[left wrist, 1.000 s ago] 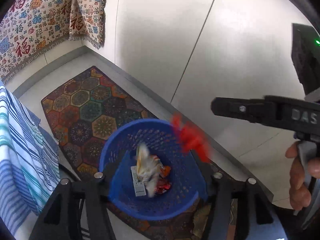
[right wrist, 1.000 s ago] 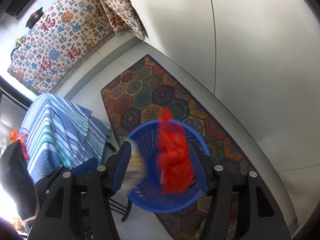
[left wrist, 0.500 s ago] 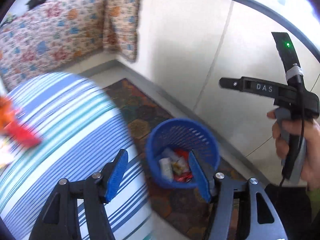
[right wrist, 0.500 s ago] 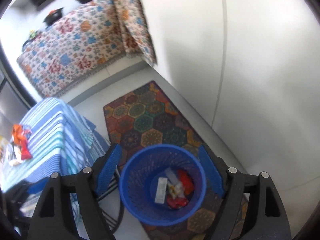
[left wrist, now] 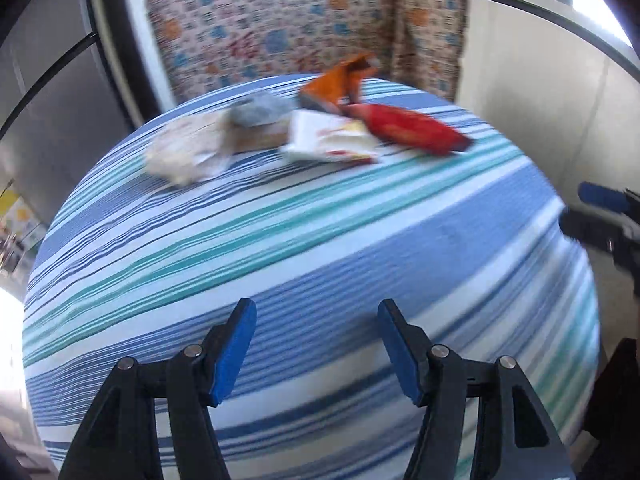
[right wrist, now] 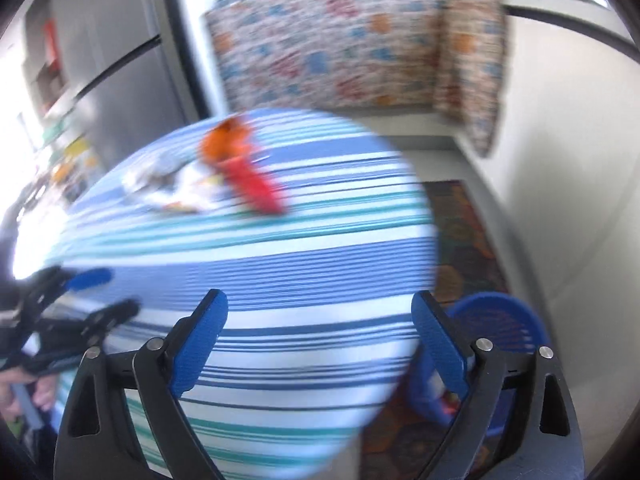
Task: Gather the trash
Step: 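Return both tools to the table and move the left tool to the floral tissue box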
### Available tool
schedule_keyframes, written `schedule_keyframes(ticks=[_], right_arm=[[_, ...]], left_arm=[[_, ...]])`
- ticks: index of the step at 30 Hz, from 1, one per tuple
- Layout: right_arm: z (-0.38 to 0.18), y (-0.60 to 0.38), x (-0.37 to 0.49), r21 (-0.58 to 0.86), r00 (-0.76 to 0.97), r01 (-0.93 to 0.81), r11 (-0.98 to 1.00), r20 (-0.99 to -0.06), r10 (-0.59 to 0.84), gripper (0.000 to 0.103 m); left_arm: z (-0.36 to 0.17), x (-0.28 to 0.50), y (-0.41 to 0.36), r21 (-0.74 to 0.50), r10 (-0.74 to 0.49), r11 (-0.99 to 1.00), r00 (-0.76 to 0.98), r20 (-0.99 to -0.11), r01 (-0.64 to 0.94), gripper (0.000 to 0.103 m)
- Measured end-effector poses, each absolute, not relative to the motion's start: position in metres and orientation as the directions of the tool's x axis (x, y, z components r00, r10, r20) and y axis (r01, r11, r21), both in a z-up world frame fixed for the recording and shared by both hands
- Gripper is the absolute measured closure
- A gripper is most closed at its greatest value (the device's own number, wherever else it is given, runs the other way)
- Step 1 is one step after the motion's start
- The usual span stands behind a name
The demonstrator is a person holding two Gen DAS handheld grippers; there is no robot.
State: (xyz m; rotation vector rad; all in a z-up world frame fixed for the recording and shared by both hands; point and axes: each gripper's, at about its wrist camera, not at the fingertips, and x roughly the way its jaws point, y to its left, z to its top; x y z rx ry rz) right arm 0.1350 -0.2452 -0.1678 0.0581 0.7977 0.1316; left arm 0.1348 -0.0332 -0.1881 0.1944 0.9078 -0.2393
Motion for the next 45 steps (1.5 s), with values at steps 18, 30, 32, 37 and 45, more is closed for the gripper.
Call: schedule_keyframes(ticks=[18,30,32,37,45], right_arm=[[-0.215,-0.153,0.186,-0.006,0.603,-0.147,0.989,-0.793,0.084,0.001],[-0.214,-0.152,0.186,-0.005,0.608,-0.148,0.989,-0.789,0.087,0.001],[-0.214,-0.152,0.186,-0.006,0.608,-0.147,0.989,-0.789,0.086,0.001],[-0.214,-0.152,0.186,-0.006,0.608,-0.147,0.989,-0.790,0.085,0.001],[-0.213,-0.153,0.186,-0.008,0.607,-0.147,0.989,-0.790,0.084,0.001]], left_arm=[[-0.190,0.245,0.021,-0.022,-0.069,0.996,0.610,-0.789,0.084,0.010],[-0.188,0.241,0.103,0.011,0.060,0.996,0.609,-0.791,-0.083,0.010],[-0.188,0.226,0.122,0.011,0.066,0.996,0.607,-0.792,-0.093,0.010],[-0.187,0.206,0.126,-0.012,-0.006,1.000,0.614,-0.789,-0.006,0.011],[-0.191,0.234,0.038,0.009,-0.132,0.973,0.592,-0.795,0.230,0.011]])
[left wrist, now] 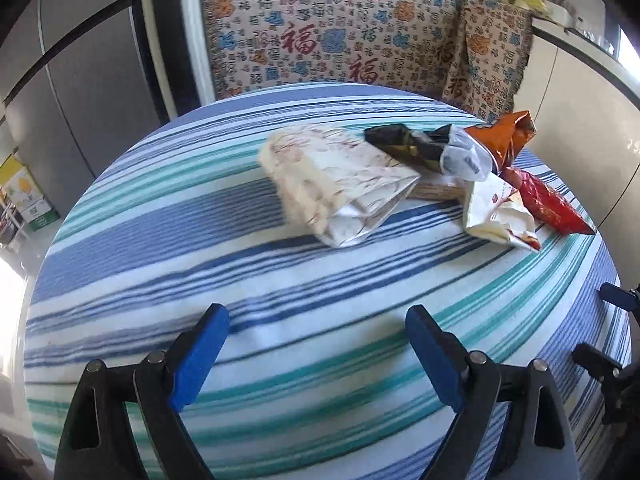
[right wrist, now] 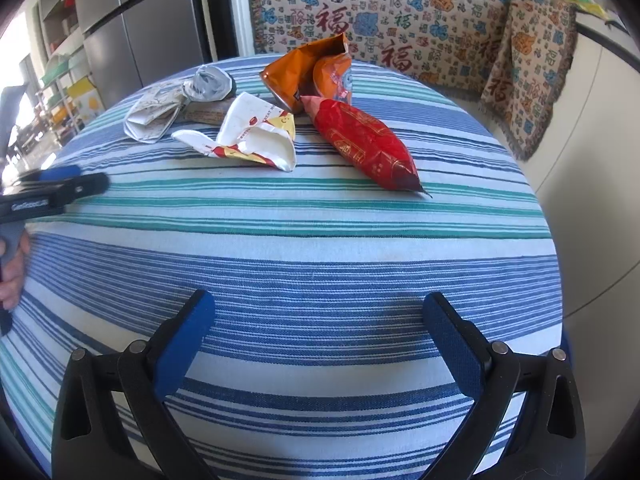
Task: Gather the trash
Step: 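Return both tools to the table and move the left tool to the floral tissue box, then grasp the floral tissue box with the left tool while the right tool grasps the white-red paper cup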
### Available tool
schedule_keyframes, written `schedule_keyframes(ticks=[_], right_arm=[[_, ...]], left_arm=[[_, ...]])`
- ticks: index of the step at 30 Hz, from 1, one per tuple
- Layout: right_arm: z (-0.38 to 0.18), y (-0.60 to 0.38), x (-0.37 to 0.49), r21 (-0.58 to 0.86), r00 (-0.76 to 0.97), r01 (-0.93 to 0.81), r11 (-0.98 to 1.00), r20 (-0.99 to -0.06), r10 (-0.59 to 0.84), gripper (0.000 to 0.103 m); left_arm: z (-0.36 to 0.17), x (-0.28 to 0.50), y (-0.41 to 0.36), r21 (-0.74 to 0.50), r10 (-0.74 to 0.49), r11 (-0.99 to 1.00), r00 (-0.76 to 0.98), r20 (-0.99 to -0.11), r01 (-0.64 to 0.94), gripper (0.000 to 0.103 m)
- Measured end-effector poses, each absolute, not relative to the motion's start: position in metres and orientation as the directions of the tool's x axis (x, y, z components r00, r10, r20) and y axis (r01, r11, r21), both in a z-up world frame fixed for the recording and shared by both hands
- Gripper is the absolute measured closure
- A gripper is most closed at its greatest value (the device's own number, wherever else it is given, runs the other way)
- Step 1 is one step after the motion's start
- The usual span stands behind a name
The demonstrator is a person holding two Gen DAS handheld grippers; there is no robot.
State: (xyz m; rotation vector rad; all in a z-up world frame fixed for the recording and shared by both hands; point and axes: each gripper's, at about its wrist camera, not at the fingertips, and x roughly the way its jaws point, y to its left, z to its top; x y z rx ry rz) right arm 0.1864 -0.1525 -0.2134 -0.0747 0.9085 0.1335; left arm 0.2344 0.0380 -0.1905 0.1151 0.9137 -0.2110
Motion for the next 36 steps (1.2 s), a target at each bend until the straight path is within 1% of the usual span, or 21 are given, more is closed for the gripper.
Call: schedule_keyframes(ticks=[3,6,9,14,16,19,21,23,26,29,31,33,35,36], right_arm=[[-0.214,-0.152,0.186,-0.008,0.607,-0.147,0.989,-0.790,0.084,0.001],[-0.213,-0.153,0.186,-0.008,0.607,-0.147,0.989,-0.790,0.084,0.001],[-0.214,-0.153,0.186,-0.008,0.607,-0.148,0.989,-0.790,0.084,0.001],[-0.214,-0.153,0.186,-0.008,0.607,-0.148,0.989,-0.790,0.085,0.001],[-0.214,-0.153,0.186,-0.008,0.607,-0.148,0.989,-0.790,0.084,0.001],[-0.214,-0.153,0.186,-0.008,0.607,-0.148,0.989,-0.790,0.084,0.001],[-0.214,-0.153,0.186,-0.010,0.607,-0.147,0.989,-0.790,0.083,0.001],[-0.213,-0.154,0.186,-0.010,0.607,-0.147,0.989,-0.790,0.083,0.001],[-0.213,-0.154,0.186,-0.009,0.607,-0.147,0.989,-0.790,0.083,0.001],[-0.213,-0.154,0.186,-0.010,0.607,-0.147,0.989,-0.790,0.083,0.001],[-0.213,-0.154,0.186,-0.010,0.607,-0.147,0.989,-0.790,0.083,0.001],[-0.213,-0.154,0.186,-0.010,0.607,-0.147,0.989,-0.790,0.083,0.001],[-0.213,-0.154,0.186,-0.010,0.607,-0.148,0.989,-0.790,0.083,0.001],[-0.213,-0.154,0.186,-0.010,0.607,-0.148,0.989,-0.790,0.083,0.001]], left_arm=[[-0.192,0.262,0.008,0.016,-0.141,0.967,0.587,-0.797,0.254,0.010],[-0.192,0.288,0.008,0.019,-0.108,0.979,0.591,-0.799,0.205,0.010],[-0.191,0.291,0.038,0.009,-0.057,0.994,0.594,-0.802,0.107,0.010],[-0.188,0.266,0.108,0.008,-0.008,1.000,0.607,-0.794,0.024,0.010],[-0.188,0.255,0.121,0.000,-0.035,0.998,0.607,-0.794,0.057,0.011],[-0.186,0.245,0.118,-0.004,-0.089,0.990,0.598,-0.797,0.142,0.011],[-0.179,0.246,0.110,-0.061,-0.168,0.978,0.588,-0.792,0.197,0.011],[-0.165,0.249,0.104,-0.124,-0.243,0.965,0.600,-0.762,0.232,0.011],[-0.144,0.262,0.099,-0.149,-0.278,0.956,0.617,-0.736,0.252,0.011],[-0.131,0.282,0.103,-0.202,-0.306,0.951,0.626,-0.717,0.234,0.011],[-0.137,0.303,0.104,-0.237,-0.320,0.947,0.590,-0.742,0.216,0.011],[-0.148,0.322,0.099,-0.247,-0.319,0.947,0.540,-0.778,0.205,0.011],[-0.158,0.335,0.093,-0.263,-0.334,0.942,0.505,-0.796,0.209,0.011],[-0.163,0.337,0.090,-0.274,-0.345,0.938,0.493,-0.799,0.212,0.013]])
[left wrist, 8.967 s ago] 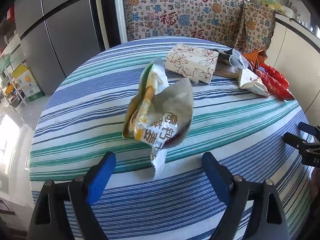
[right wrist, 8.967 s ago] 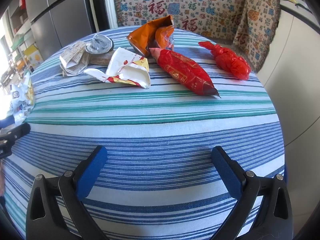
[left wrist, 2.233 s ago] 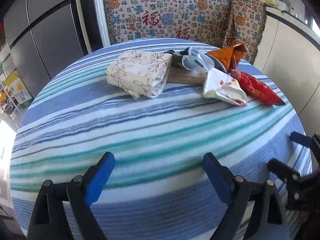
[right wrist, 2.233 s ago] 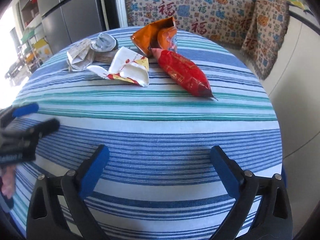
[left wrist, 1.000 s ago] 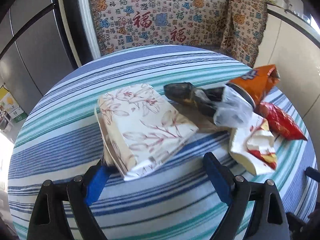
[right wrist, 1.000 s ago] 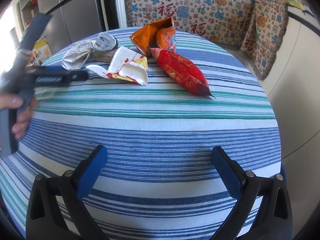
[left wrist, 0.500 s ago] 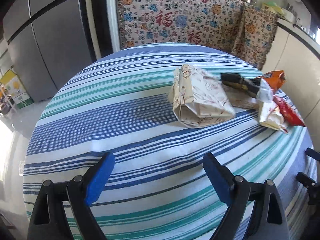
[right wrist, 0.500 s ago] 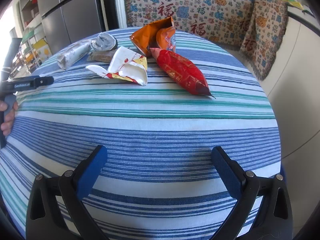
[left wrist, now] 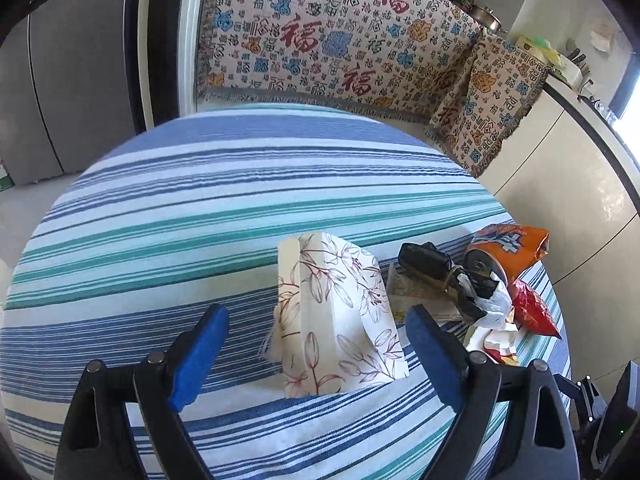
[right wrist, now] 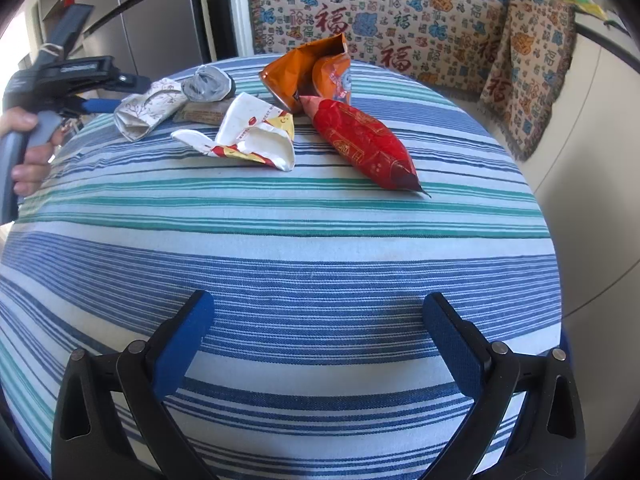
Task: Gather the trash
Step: 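Grasp the floral tissue box with the left tool while the right tool grasps the white-red paper cup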
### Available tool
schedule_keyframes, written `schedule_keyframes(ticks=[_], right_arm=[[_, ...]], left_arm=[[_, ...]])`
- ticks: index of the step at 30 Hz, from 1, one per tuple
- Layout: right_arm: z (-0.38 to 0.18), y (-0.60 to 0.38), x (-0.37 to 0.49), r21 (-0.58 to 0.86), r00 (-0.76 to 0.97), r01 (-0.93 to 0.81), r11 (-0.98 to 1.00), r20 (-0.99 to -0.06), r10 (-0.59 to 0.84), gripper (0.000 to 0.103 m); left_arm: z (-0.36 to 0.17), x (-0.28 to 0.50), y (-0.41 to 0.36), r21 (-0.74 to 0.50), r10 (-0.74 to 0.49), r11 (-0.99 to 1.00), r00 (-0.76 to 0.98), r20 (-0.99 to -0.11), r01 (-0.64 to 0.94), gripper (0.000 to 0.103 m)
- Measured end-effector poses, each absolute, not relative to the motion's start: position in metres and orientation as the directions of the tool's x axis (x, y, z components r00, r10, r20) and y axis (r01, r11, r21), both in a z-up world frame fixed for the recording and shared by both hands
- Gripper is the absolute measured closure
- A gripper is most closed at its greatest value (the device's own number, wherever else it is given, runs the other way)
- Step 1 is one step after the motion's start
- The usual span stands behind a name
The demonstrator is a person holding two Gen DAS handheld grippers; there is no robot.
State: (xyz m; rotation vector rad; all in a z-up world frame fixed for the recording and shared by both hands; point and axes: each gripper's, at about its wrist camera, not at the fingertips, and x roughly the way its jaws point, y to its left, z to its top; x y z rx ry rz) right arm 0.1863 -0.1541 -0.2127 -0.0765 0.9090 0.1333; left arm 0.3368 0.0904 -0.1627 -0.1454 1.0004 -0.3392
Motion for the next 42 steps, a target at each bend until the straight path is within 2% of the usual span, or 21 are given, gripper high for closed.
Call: schedule_keyframes(ticks=[1,3,7,13,16,18,20,27,35,40,42], right_arm=[[-0.213,-0.154,0.186,-0.010,0.607,-0.148,0.989,-0.790,0.083,0.001],[-0.213,-0.154,0.186,-0.010,0.607,-0.148,0.989,-0.790,0.083,0.001],[-0.213,-0.154,0.186,-0.010,0.607,-0.148,0.989,-0.790,0.083,0.001],[-0.213,-0.154,0.186,-0.010,0.607,-0.148,0.989,-0.790,0.083,0.001],[-0.213,-0.154,0.186,-0.010,0.607,-0.148,0.989,-0.790,0.083,0.001],[-0.213,-0.154,0.186,-0.010,0.607,-0.148,0.989,-0.790,0.083,0.001],[-0.213,-0.154,0.186,-0.010,0.607,-0.148,0.989,-0.790,0.083,0.001],[-0.212,-0.155,0.186,-0.011,0.608,-0.146,0.989,-0.790,0.081,0.001],[-0.210,-0.162,0.186,-0.002,0.608,-0.142,0.990,-0.789,0.085,0.001],[-0.208,-0.175,0.185,0.054,0.617,-0.126,0.991,-0.777,0.121,0.001],[-0.208,-0.179,0.185,0.011,0.615,-0.112,0.994,-0.784,0.078,0.002]], left_arm=[[-0.165,0.336,0.090,-0.277,-0.348,0.937,0.492,-0.798,0.214,0.015],[-0.166,0.332,0.089,-0.291,-0.382,0.922,0.485,-0.787,0.254,0.060],[-0.163,0.311,0.096,-0.250,-0.362,0.926,0.482,-0.798,0.282,0.063],[-0.156,0.240,0.116,-0.217,-0.352,0.921,0.451,-0.820,0.323,0.063],[-0.158,0.210,0.116,-0.199,-0.349,0.918,0.465,-0.813,0.342,0.058],[-0.162,0.195,0.114,-0.176,-0.330,0.926,0.489,-0.808,0.334,0.037],[-0.166,0.186,0.108,-0.129,-0.296,0.934,0.522,-0.800,0.333,0.027],[-0.188,0.185,0.086,0.000,-0.185,0.949,0.557,-0.810,0.315,0.024],[-0.193,0.195,0.085,0.007,-0.156,0.963,0.581,-0.799,0.269,0.007],[-0.193,0.196,0.084,0.007,-0.157,0.963,0.580,-0.799,0.270,0.006],[-0.194,0.196,0.084,0.007,-0.157,0.963,0.580,-0.799,0.269,0.006]])
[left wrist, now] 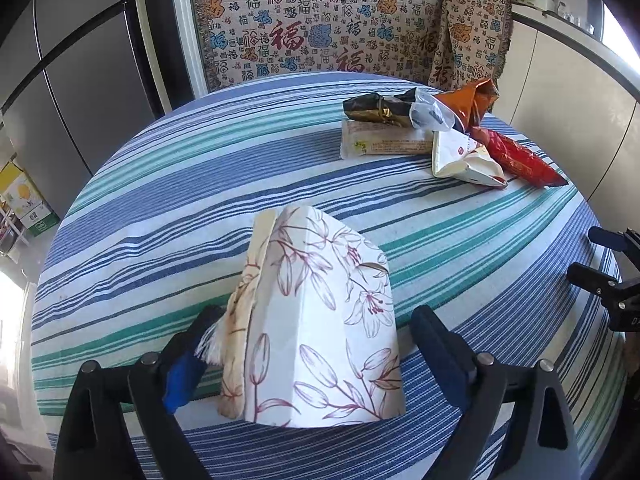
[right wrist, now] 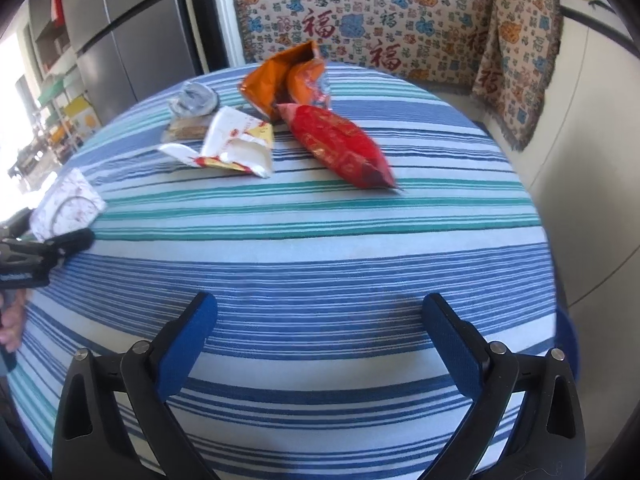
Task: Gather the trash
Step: 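Grasp the floral tissue box with the left tool while the right tool grasps the white-red paper cup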
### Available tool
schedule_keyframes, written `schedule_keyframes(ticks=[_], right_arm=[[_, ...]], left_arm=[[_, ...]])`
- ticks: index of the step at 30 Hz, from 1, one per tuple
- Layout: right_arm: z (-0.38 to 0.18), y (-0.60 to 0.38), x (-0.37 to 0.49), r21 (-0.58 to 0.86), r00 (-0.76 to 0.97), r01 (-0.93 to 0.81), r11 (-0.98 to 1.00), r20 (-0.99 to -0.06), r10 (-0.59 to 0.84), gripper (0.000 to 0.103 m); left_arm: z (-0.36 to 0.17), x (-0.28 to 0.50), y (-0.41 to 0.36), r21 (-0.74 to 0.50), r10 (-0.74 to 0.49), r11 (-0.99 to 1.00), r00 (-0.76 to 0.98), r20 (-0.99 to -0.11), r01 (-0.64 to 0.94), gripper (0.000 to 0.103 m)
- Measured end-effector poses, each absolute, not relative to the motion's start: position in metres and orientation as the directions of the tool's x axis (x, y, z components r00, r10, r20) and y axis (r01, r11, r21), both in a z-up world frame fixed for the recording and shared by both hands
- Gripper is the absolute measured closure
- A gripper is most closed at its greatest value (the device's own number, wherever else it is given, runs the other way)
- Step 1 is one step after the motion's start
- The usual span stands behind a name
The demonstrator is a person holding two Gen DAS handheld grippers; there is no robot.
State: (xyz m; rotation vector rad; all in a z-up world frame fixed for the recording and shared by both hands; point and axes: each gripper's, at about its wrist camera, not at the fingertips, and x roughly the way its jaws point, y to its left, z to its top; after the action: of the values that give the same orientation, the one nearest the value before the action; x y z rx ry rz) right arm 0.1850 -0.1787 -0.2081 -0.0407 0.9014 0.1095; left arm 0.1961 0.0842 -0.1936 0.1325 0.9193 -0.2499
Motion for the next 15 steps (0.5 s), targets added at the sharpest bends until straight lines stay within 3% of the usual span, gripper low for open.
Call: schedule_keyframes(ticks=[4,9,11,13,15], right_arm=[[-0.201,-0.162,0.187,-0.049,0.606,-0.235,0.971,-0.789,0.107,0.012],[-0.189,-0.110,0.215,-0.163,0.611,-0.384,0.909,-0.782,0.118,0.018],[-0.193,-0.094,0.231,-0.216,0.613,-0.411,0.886,-0.785,0.092,0.028],[-0.196,-0.081,0.248,-0.252,0.612,-0.428,0.868,-0.787,0.073,0.030],[-0.198,-0.076,0.263,-0.250,0.607,-0.434,0.866,-0.791,0.076,0.046]], left_arm=[[-0.194,0.196,0.084,0.007,-0.156,0.963,0.581,-0.799,0.269,0.006],[-0.194,0.195,0.083,0.007,-0.157,0.963,0.581,-0.799,0.269,0.006],[-0.194,0.196,0.083,0.007,-0.157,0.963,0.581,-0.799,0.269,0.006],[-0.194,0.195,0.083,0.007,-0.157,0.963,0.581,-0.799,0.269,0.006],[-0.194,0.195,0.083,0.006,-0.157,0.963,0.581,-0.799,0.269,0.006]])
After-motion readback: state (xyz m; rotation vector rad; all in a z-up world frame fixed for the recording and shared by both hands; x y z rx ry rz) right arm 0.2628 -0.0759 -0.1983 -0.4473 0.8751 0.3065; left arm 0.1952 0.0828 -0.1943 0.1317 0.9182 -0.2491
